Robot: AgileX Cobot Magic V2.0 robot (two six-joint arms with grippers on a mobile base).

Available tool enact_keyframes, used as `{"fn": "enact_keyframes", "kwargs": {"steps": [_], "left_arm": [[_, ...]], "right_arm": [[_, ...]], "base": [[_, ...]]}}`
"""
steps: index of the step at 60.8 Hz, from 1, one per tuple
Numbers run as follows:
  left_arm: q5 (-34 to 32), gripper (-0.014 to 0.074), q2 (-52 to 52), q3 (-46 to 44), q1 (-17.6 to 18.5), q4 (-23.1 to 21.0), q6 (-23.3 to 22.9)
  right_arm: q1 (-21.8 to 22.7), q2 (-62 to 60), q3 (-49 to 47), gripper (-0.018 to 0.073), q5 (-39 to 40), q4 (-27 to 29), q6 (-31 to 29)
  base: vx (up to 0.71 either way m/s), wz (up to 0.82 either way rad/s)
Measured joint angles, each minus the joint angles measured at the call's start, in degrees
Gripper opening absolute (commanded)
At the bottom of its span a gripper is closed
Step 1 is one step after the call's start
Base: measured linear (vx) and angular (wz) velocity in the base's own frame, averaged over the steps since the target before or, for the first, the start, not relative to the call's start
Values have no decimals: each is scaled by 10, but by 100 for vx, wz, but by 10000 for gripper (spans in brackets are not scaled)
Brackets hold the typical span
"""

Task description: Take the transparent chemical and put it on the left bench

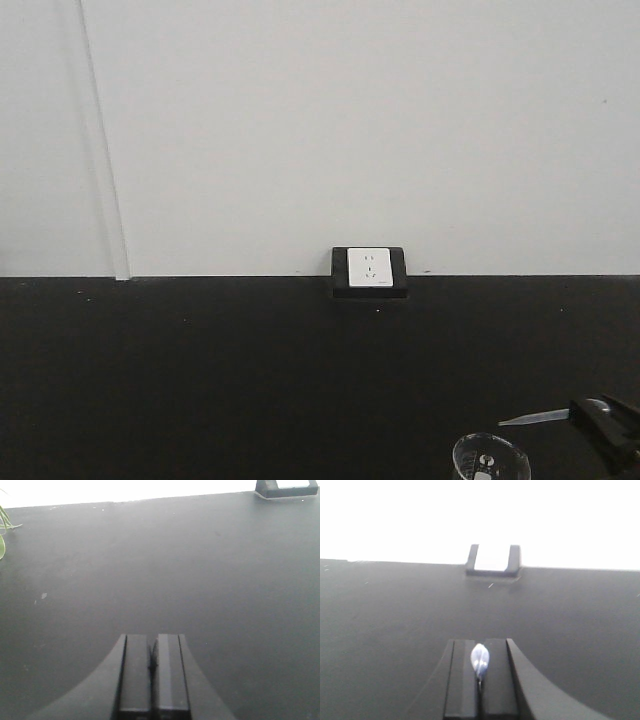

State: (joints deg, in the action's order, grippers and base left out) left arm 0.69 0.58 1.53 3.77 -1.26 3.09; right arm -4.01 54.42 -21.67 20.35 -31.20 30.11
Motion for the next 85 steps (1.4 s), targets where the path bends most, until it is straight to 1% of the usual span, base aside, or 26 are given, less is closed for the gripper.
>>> {"fn": "enact_keyframes", "kwargs": {"steps": [6, 14, 27, 41, 50, 85], "left_arm": [[0, -4, 0, 0, 0, 0, 0], [0, -4, 0, 0, 0, 0, 0], [0, -4, 0, 0, 0, 0, 0], [0, -4, 0, 0, 0, 0, 0], [0, -4, 0, 0, 0, 0, 0], [0, -4, 0, 0, 0, 0, 0]], "right_arm": [[0, -64, 0, -4, -47, -25, 0], [0, -136, 1, -4, -85, -42, 10], [0, -236, 47, -4, -99, -48, 39], [0, -308, 93, -4, -111, -63, 42], [0, -322, 95, -4, -111, -78, 43], [0, -323, 96, -4, -112, -80, 43]], "base": [[0, 0], [0, 0], [0, 0], [0, 0], [0, 0], [0, 0]]}}
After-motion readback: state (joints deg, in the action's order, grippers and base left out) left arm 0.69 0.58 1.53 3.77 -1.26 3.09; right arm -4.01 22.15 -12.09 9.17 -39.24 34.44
